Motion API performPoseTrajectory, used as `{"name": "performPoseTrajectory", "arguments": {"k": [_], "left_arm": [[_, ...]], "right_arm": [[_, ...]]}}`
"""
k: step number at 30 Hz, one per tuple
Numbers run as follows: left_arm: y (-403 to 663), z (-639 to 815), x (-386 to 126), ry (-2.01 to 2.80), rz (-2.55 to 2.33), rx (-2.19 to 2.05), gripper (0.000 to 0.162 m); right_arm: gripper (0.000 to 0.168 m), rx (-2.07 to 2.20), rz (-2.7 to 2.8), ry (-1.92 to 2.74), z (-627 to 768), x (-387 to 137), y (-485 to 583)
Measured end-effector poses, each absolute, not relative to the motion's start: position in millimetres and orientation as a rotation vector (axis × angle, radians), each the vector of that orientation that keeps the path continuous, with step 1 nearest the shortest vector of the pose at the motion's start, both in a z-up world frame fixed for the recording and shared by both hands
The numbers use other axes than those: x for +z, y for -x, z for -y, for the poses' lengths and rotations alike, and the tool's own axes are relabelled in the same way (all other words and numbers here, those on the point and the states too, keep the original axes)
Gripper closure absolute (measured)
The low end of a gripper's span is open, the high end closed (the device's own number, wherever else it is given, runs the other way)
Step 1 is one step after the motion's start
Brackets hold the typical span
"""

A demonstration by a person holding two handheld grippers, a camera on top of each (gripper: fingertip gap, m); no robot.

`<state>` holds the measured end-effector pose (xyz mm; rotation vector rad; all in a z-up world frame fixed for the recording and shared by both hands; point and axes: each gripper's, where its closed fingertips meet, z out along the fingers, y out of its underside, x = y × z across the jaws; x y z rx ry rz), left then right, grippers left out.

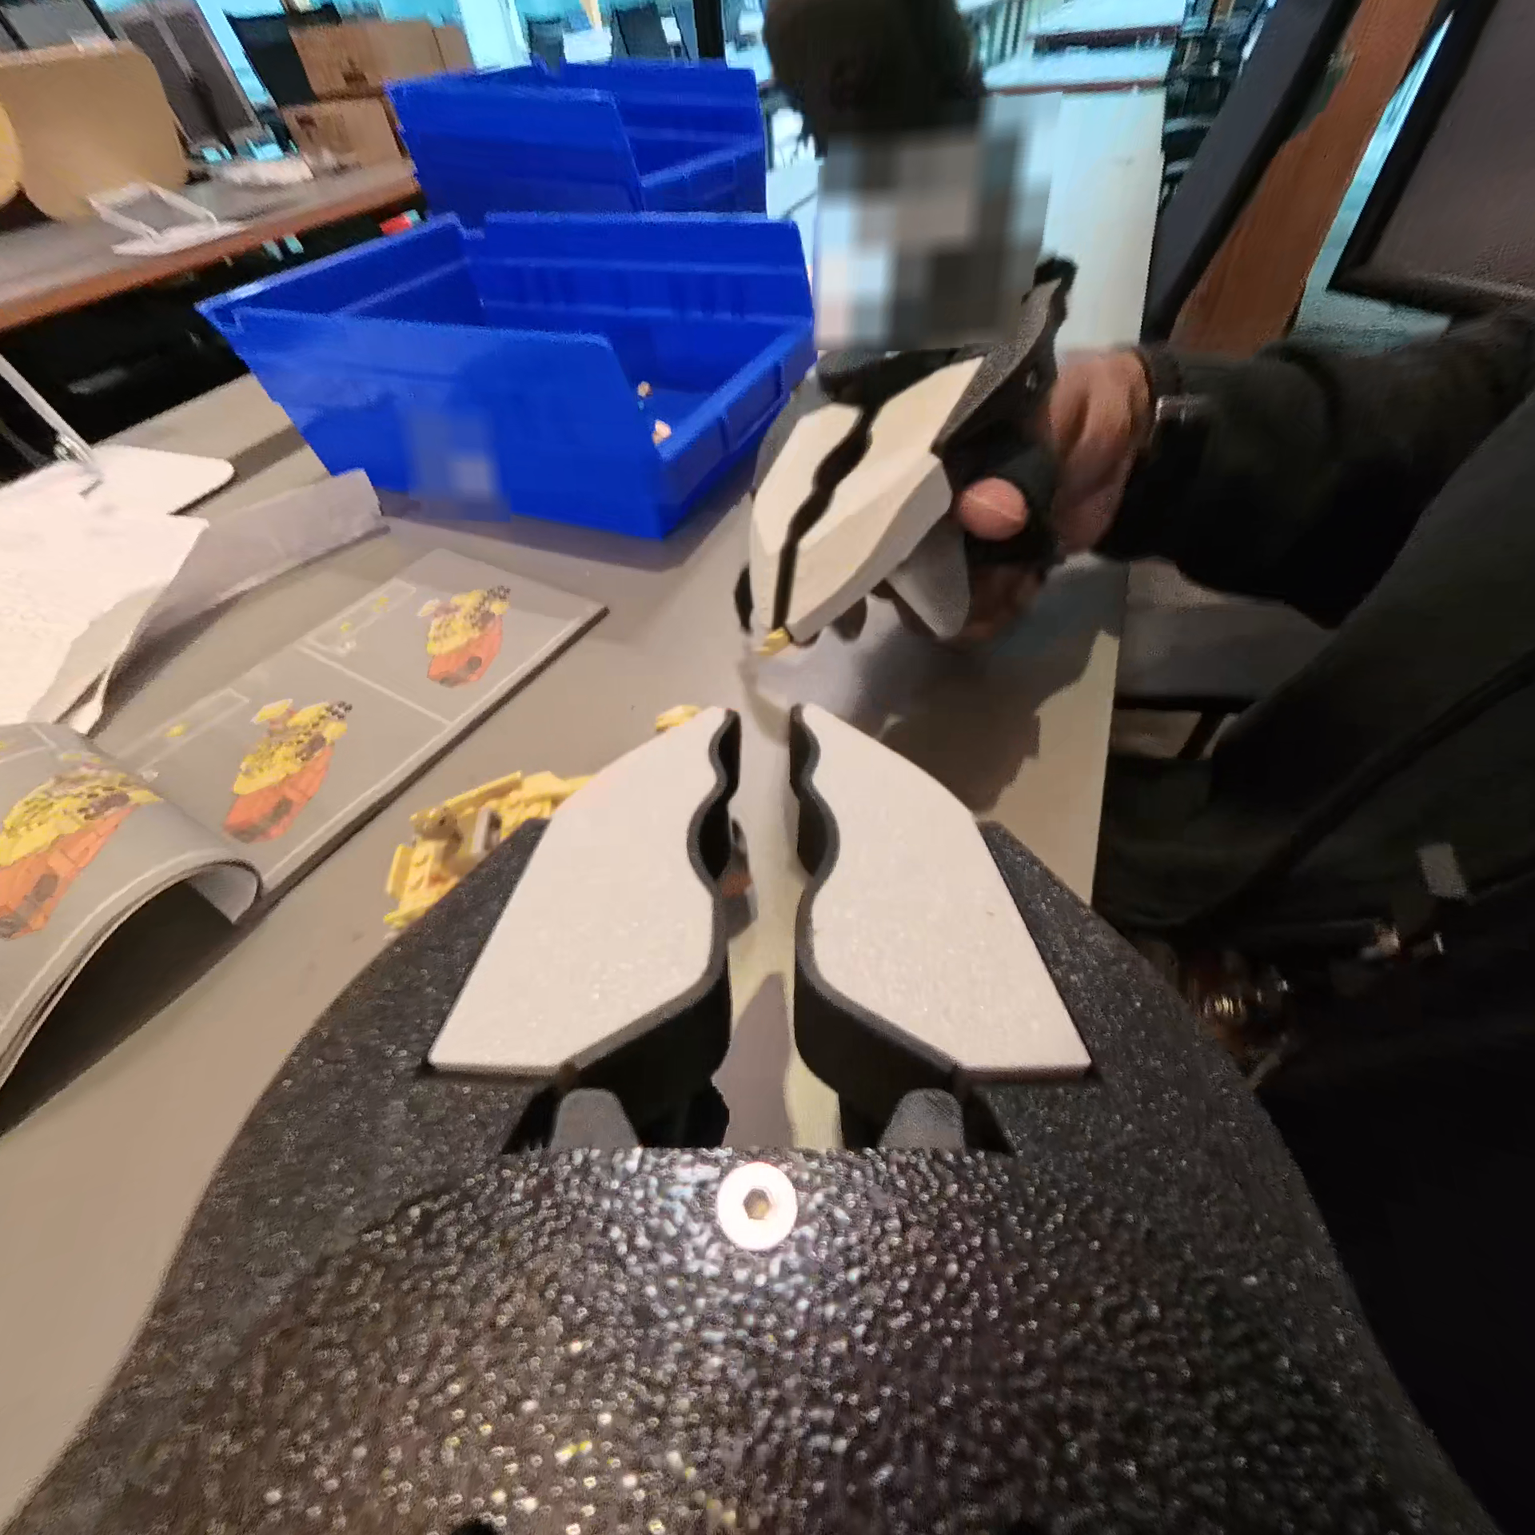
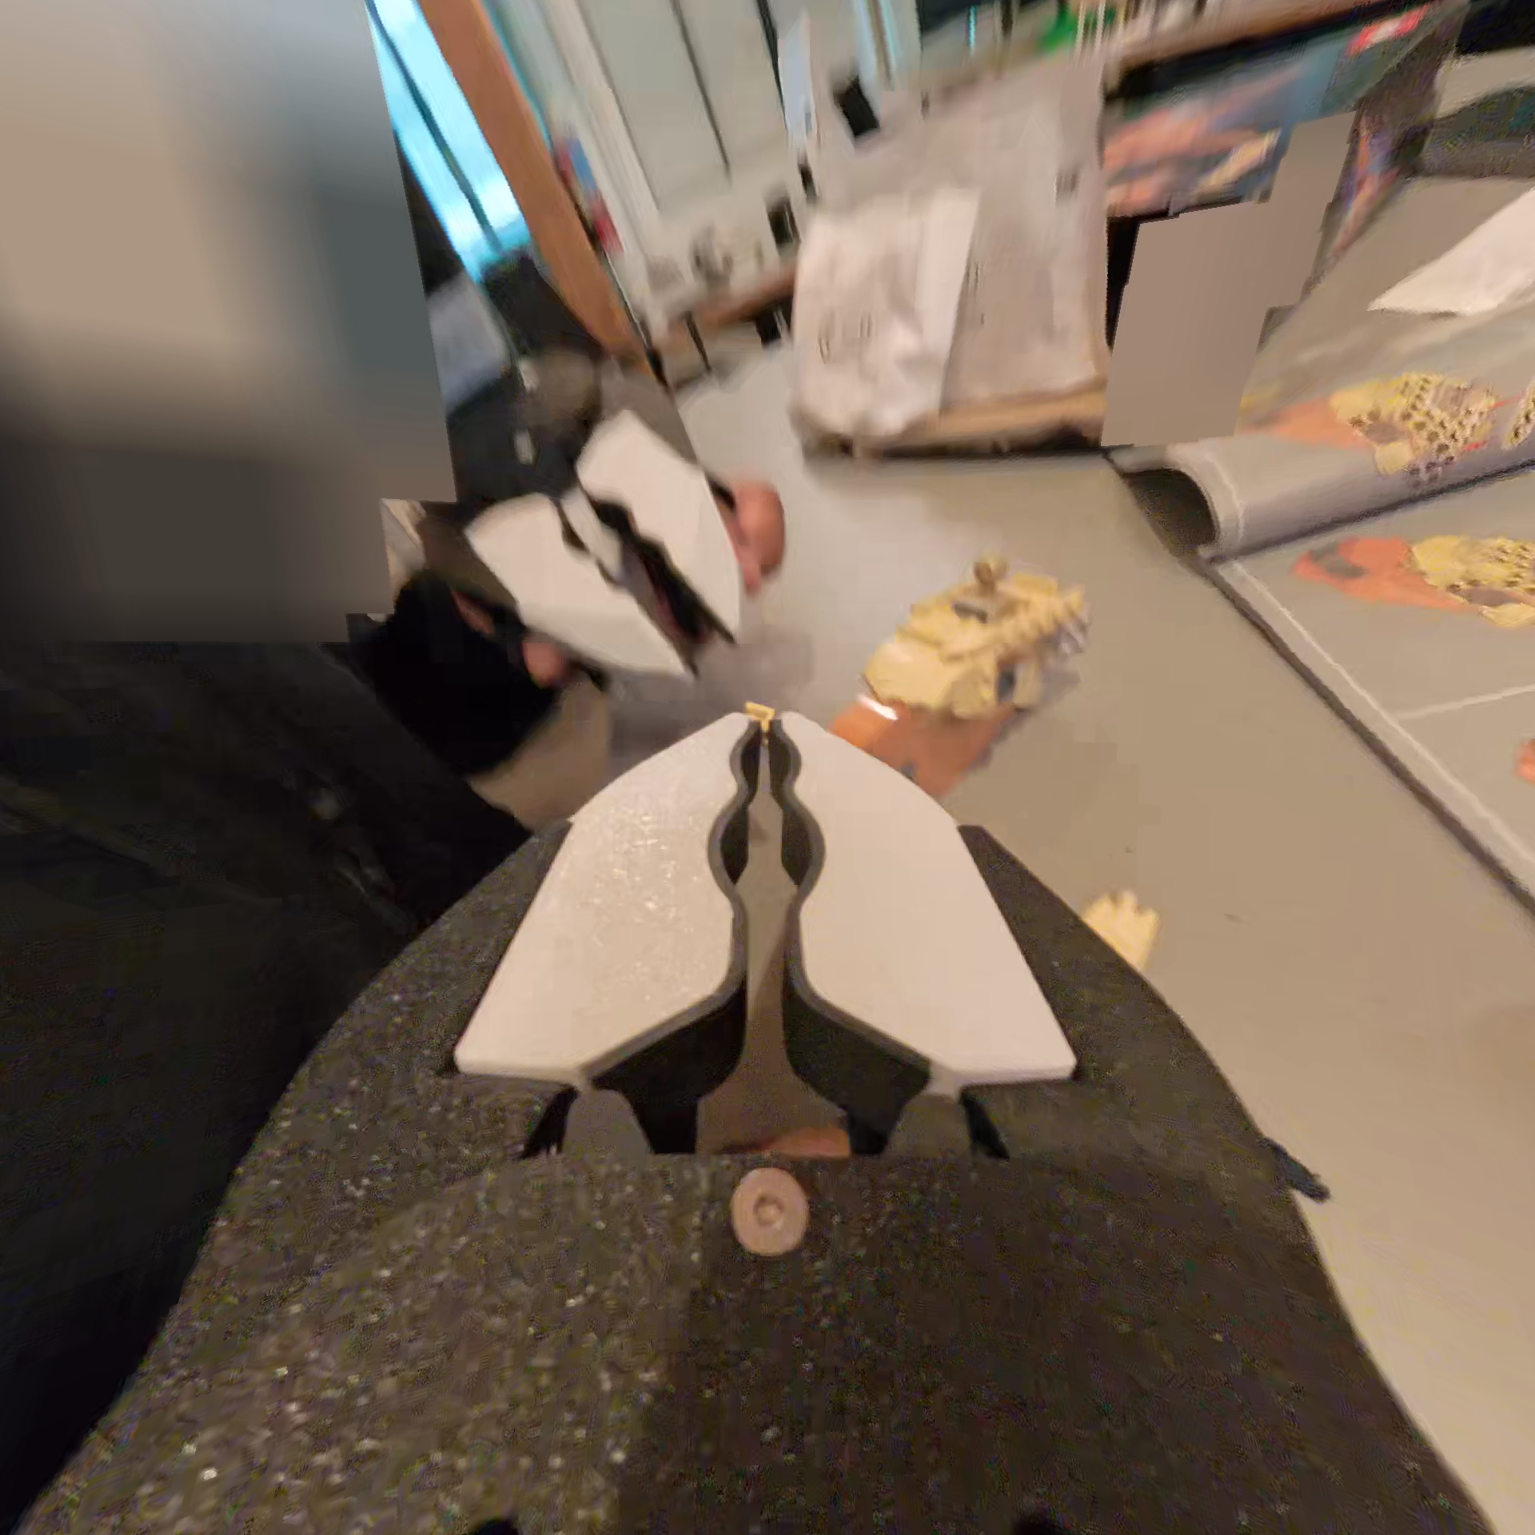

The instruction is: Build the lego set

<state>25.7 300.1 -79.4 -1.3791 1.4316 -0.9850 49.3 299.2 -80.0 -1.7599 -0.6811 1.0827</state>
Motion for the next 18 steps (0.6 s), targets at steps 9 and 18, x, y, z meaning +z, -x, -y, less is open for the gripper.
{"name": "performPoseTrajectory", "arguments": {"k": [9, 18], "left_arm": [[-44.2, -311.4, -81.5, 1.406, -1.275, -0.958, 0.146], [-43.5, -304.1, -61.3, 1.164, -1.284, -0.984, 0.147]], "right_arm": [[0.167, 1.339, 0.397, 1.696, -306.1, -64.4, -41.6], [0.167, 1.662, 0.244, 1.549, -300.7, -49.4, -39.8]]}}
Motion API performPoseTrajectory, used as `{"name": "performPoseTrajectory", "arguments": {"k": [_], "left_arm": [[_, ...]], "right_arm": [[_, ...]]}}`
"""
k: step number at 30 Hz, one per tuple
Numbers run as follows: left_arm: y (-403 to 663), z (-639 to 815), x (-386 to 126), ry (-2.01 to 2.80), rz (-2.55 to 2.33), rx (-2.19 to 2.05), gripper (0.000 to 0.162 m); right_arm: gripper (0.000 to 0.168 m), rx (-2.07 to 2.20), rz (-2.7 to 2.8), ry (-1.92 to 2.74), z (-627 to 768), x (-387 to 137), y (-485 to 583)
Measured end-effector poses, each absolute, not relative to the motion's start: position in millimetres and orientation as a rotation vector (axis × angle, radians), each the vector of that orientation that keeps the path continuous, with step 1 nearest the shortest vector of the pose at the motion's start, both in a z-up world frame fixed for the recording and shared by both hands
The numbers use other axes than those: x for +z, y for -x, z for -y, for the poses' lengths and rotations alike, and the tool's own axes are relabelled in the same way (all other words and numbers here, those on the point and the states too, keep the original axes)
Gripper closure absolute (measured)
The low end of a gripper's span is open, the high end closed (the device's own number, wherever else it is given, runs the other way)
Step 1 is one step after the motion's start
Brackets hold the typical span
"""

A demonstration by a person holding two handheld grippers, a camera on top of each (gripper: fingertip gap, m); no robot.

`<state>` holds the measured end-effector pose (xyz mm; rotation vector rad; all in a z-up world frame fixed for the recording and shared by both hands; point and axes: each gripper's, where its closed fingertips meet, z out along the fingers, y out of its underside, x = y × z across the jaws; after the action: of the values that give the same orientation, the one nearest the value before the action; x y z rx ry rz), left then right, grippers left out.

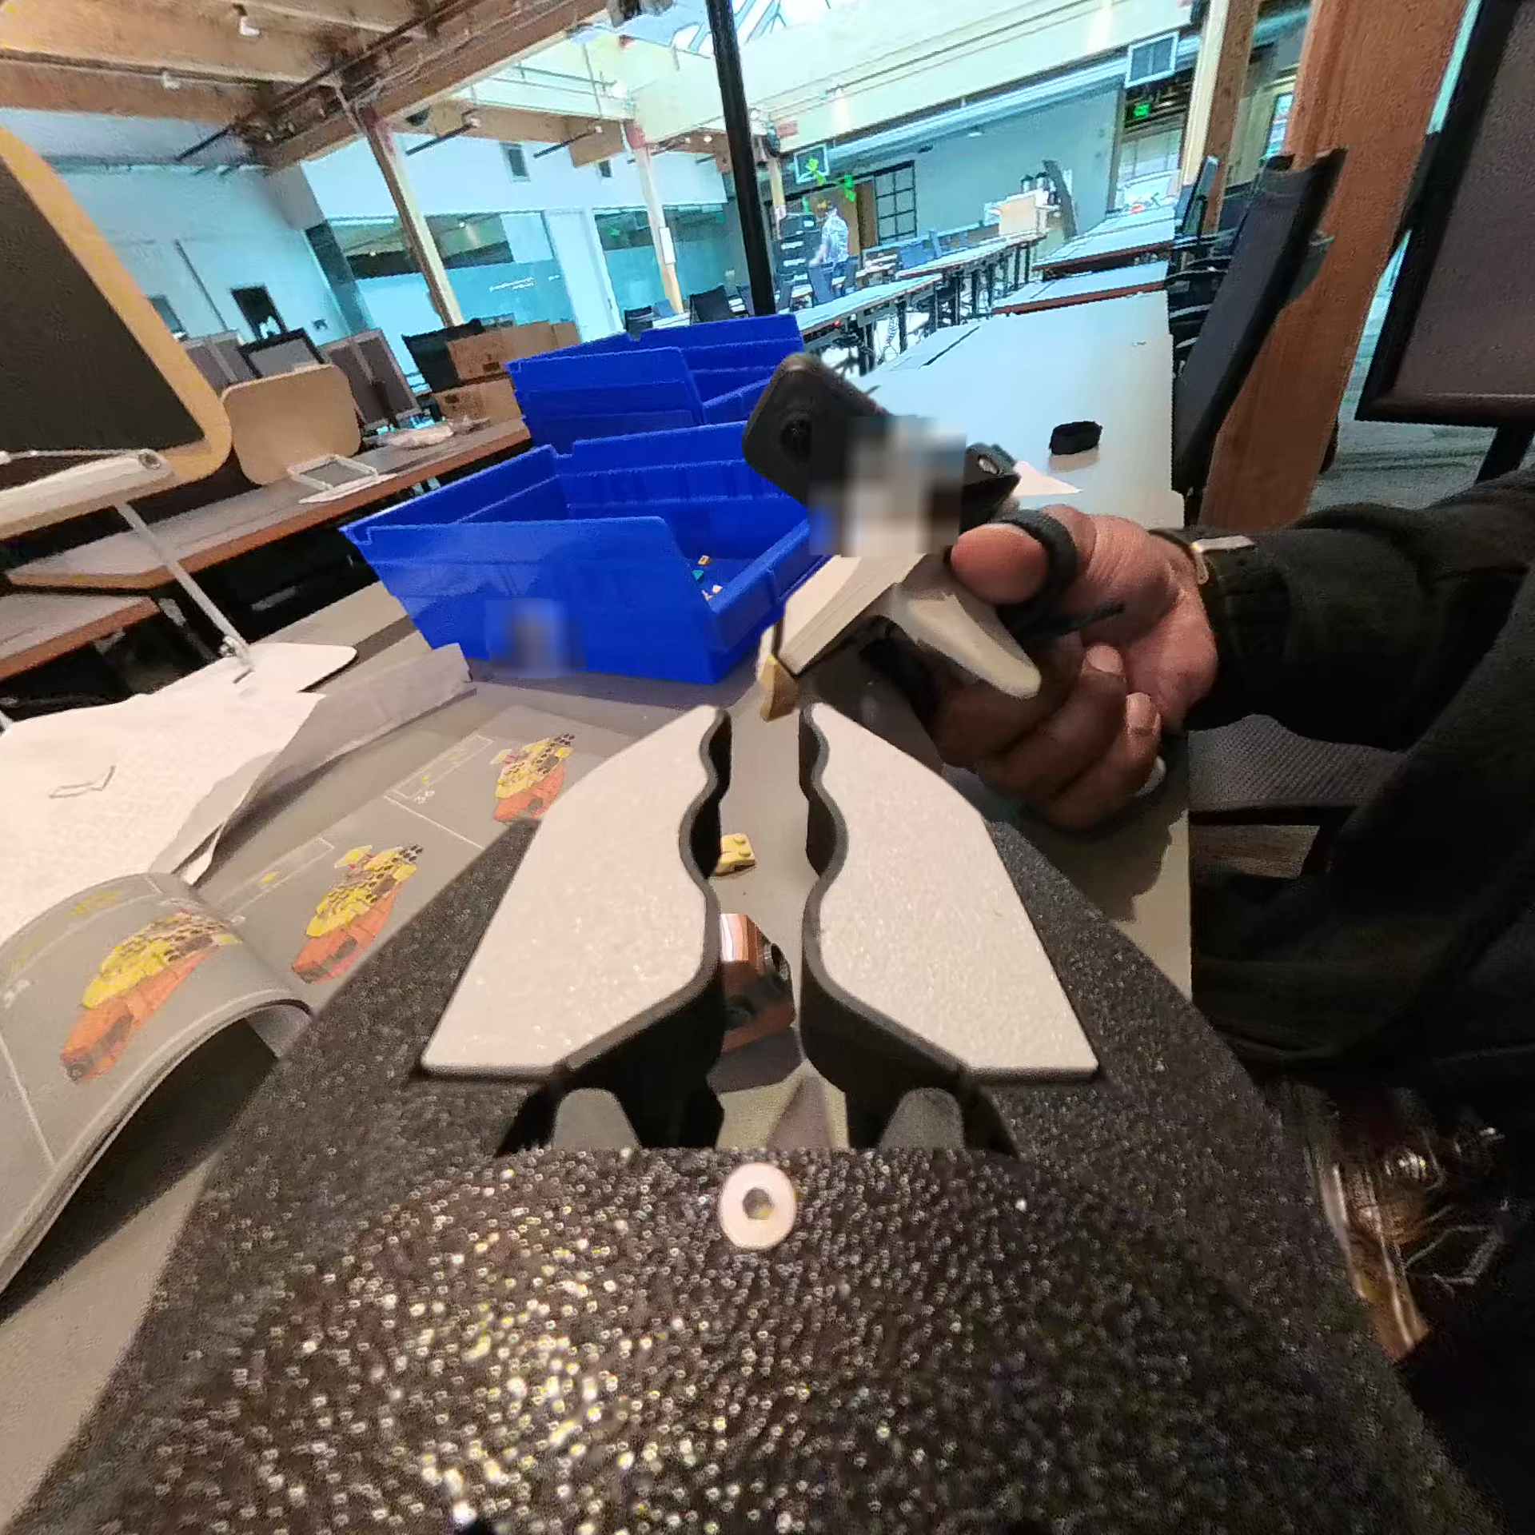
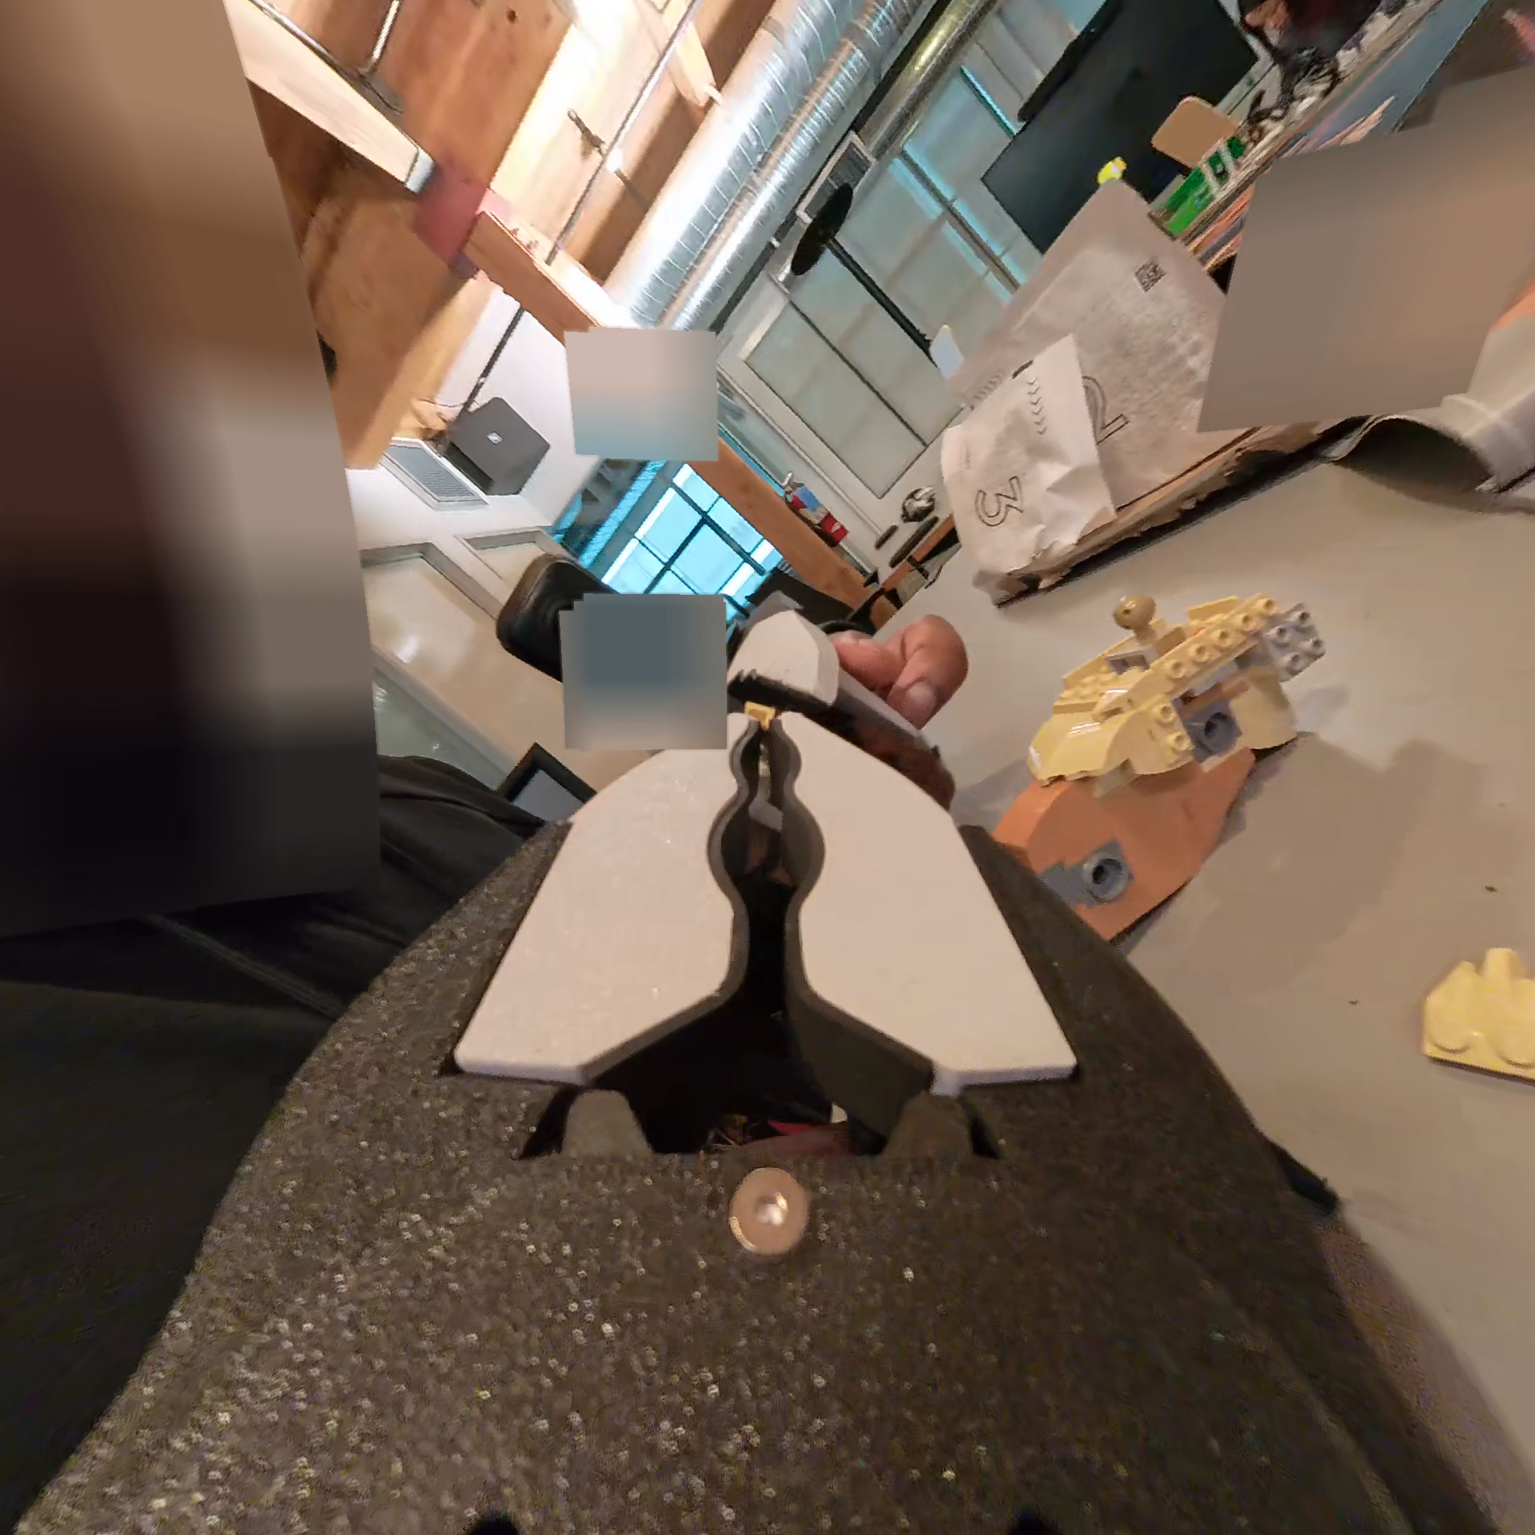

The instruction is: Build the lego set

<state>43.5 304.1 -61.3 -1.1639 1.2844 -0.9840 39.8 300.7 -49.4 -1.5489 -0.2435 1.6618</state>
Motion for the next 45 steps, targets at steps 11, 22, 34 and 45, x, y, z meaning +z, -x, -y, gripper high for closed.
{"name": "performPoseTrajectory", "arguments": {"k": [11, 22, 34, 45], "left_arm": [[-45.7, -298.0, -67.3, 1.112, -1.397, -0.947, 0.156], [-38.1, -285.3, -86.6, 1.486, -1.621, -1.322, 0.16], [-21.7, -271.8, -84.0, 1.751, -2.016, -1.563, 0.159], [-19.9, -265.8, -89.2, 1.782, -2.182, -1.596, 0.159]], "right_arm": [[0.167, 1.716, 0.251, 1.551, -297.7, -50.5, -33.4], [0.168, 1.175, 0.701, 1.673, -303.5, -70.8, -47.8], [0.147, 0.776, 1.596, 1.273, -289.5, -72.2, -28.4], [0.151, 0.8, 1.722, 1.159, -275.9, -81.0, -21.8]]}}
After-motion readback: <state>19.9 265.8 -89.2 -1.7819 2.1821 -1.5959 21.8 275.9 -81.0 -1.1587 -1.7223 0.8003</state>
